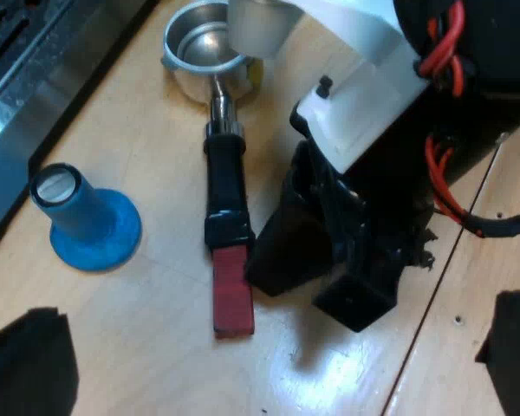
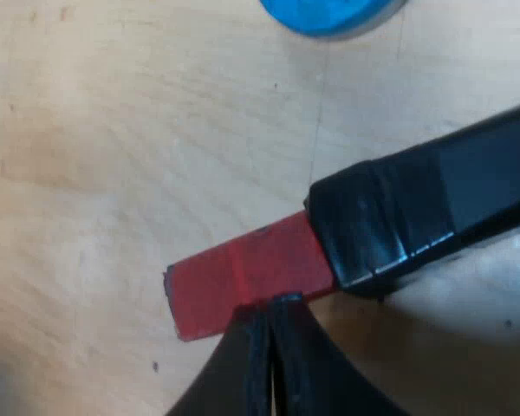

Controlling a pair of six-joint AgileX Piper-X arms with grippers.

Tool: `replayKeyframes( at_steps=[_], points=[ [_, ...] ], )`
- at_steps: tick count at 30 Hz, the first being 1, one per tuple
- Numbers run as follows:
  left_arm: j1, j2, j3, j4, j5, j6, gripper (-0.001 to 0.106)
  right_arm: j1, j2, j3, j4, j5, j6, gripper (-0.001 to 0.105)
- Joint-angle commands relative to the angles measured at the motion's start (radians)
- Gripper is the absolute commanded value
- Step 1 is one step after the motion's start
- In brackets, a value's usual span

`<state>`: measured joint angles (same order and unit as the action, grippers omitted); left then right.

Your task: Put the handle in the coffee machine

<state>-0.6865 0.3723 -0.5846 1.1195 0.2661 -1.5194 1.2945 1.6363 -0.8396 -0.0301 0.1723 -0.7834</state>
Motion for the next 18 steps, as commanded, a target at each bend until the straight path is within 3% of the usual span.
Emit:
replayKeyframes(
  at_steps=[1, 8, 11, 13, 17, 18],
  points=[
    [0.0, 0.001, -0.007, 0.006, -0.008, 0.0, 0.098, 0.0, -0.007, -0.007, 0.038, -0.021, -0.028, 0.0],
    [0.0, 0.001, -0.007, 0.006, -0.008, 0.0, 0.098, 0.0, -0.143, -0.007, 0.311, 0.065, -0.097, 0.0],
    [0.0, 0.001, -0.007, 0.001, -0.008, 0.0, 0.098, 0.0, -0.217, -0.007, 0.436, 0.096, -0.164, 0.0],
    [0.0, 0.001, -0.007, -0.008, -0.005, 0.0, 0.098, 0.0, -0.273, -0.007, 0.509, 0.104, -0.219, 0.011],
    [0.0, 0.001, -0.007, -0.02, -0.004, 0.0, 0.098, 0.0, -0.343, -0.007, 0.605, 0.127, -0.238, 0.039],
    [0.0, 0.001, -0.007, -0.02, -0.004, 0.0, 0.098, 0.0, -0.343, -0.007, 0.605, 0.127, -0.238, 0.039]
  ],
)
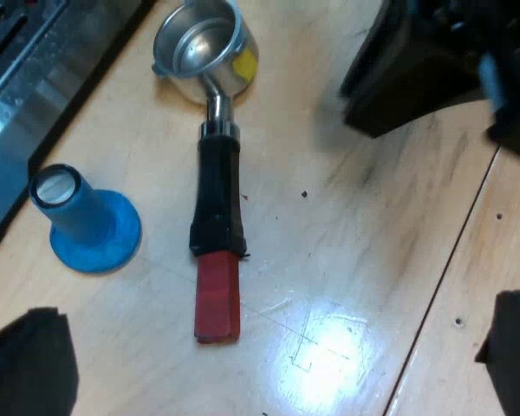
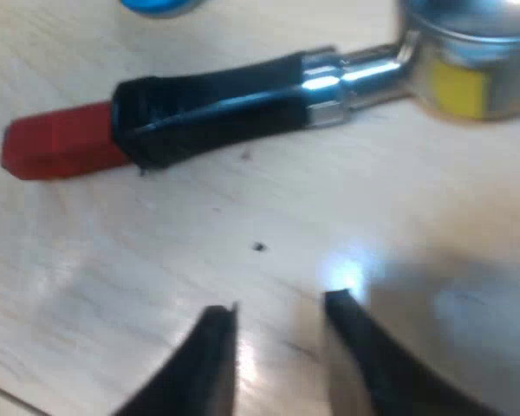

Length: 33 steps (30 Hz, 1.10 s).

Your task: Put the handle in the coffee machine

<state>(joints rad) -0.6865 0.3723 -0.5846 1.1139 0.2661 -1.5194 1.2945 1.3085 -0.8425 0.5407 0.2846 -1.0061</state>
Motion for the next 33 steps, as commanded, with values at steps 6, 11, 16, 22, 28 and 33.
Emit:
replayKeyframes(
  at_steps=[6, 11, 16, 22, 28, 33],
  points=[
    [0.0, 0.001, -0.007, -0.02, -0.004, 0.0, 0.098, -0.017, -0.138, -0.011, 0.104, 0.056, -0.13, 0.076],
    [0.0, 0.001, -0.007, -0.02, 0.001, 0.0, 0.098, -0.122, -0.147, -0.061, 0.177, 0.015, -0.183, 0.077],
    [0.0, 0.001, -0.005, -0.02, 0.001, 0.0, 0.098, -0.238, -0.147, -0.104, 0.181, -0.04, -0.279, 0.077],
    [0.0, 0.001, 0.0, -0.02, 0.001, 0.0, 0.098, -0.341, -0.129, -0.131, 0.18, -0.134, -0.36, 0.077],
    [0.0, 0.001, 0.0, -0.02, 0.001, 0.0, 0.098, -0.399, -0.073, -0.137, 0.175, -0.223, -0.411, 0.077],
    [0.0, 0.001, 0.0, -0.02, 0.001, 0.0, 0.098, -0.399, -0.022, -0.158, 0.183, -0.243, -0.448, 0.077]
  ],
)
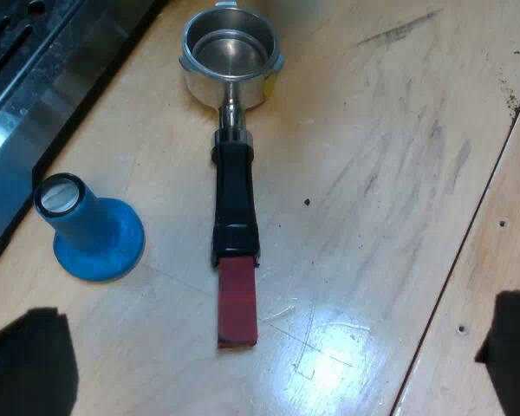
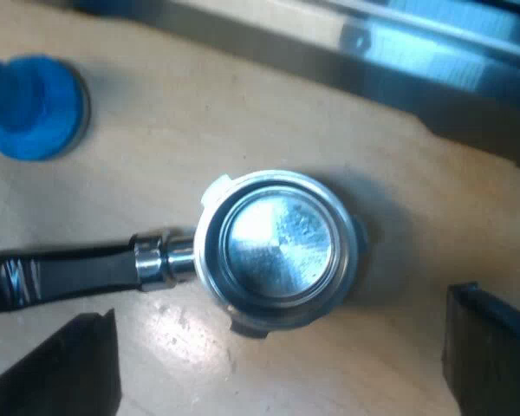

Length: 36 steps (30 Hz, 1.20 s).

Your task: Put the handle in the coffee machine

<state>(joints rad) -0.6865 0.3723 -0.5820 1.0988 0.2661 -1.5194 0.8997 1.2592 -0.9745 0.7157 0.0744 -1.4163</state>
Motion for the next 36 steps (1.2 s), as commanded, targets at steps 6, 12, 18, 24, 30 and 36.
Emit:
replayKeyframes(
  at_steps=[6, 12, 18, 24, 30, 36],
  points=[
    [0.0, 0.001, -0.003, -0.005, 0.001, 0.0, 0.098, -0.004, 0.095, -0.067, 0.011, -0.059, -0.074, 0.077],
    [0.0, 0.001, -0.003, -0.005, 0.001, 0.0, 0.098, -0.013, 0.194, -0.144, 0.095, -0.059, -0.157, 0.077],
    [0.0, 0.001, -0.003, -0.005, 0.001, 0.0, 0.098, -0.04, 0.224, -0.152, 0.113, -0.074, -0.191, 0.077],
    [0.0, 0.001, -0.003, -0.005, 0.001, 0.0, 0.098, -0.064, 0.225, -0.152, 0.112, -0.081, -0.233, 0.077],
    [0.0, 0.001, -0.003, -0.005, 0.001, 0.0, 0.098, -0.081, 0.251, -0.155, 0.104, -0.111, -0.255, 0.077],
    [0.0, 0.001, -0.003, -0.005, 0.001, 0.0, 0.098, -0.082, 0.296, -0.155, 0.105, -0.143, -0.255, 0.077]
  ],
)
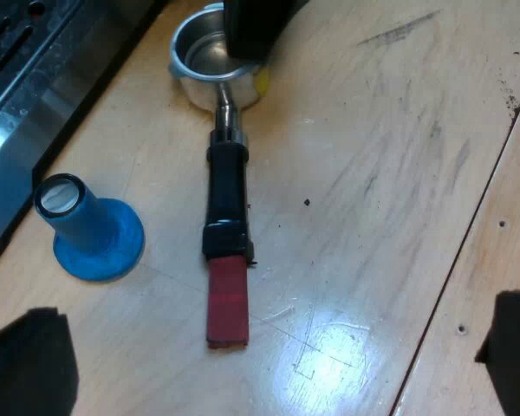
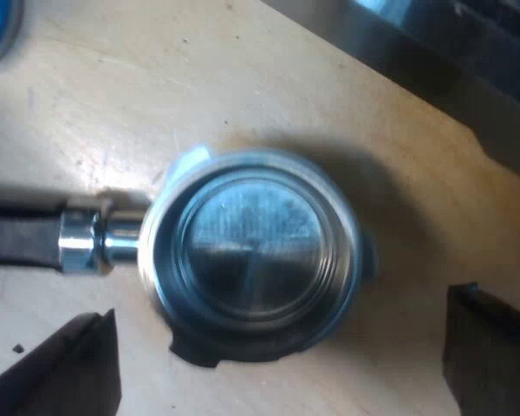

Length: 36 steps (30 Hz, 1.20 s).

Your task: Put the handle in the coffee machine

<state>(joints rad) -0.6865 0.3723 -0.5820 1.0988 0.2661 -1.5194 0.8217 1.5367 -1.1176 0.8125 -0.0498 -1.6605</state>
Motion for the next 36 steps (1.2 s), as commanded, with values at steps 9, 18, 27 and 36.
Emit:
replayKeyframes(
  at_steps=[9, 18, 27, 36],
  points=[
    [0.0, 0.001, -0.003, -0.005, 0.001, 0.0, 0.098, -0.004, 0.061, -0.011, -0.043, -0.029, -0.001, 0.077],
    [0.0, 0.001, -0.003, -0.005, 0.001, 0.0, 0.098, -0.004, 0.108, -0.011, -0.079, -0.03, 0.001, 0.077],
    [0.0, 0.001, -0.003, -0.005, 0.001, 0.0, 0.098, -0.004, 0.108, -0.011, -0.106, -0.015, 0.001, 0.077],
    [0.0, 0.001, -0.003, -0.005, 0.001, 0.0, 0.098, -0.004, 0.108, -0.011, -0.12, -0.015, 0.001, 0.06]
  ],
)
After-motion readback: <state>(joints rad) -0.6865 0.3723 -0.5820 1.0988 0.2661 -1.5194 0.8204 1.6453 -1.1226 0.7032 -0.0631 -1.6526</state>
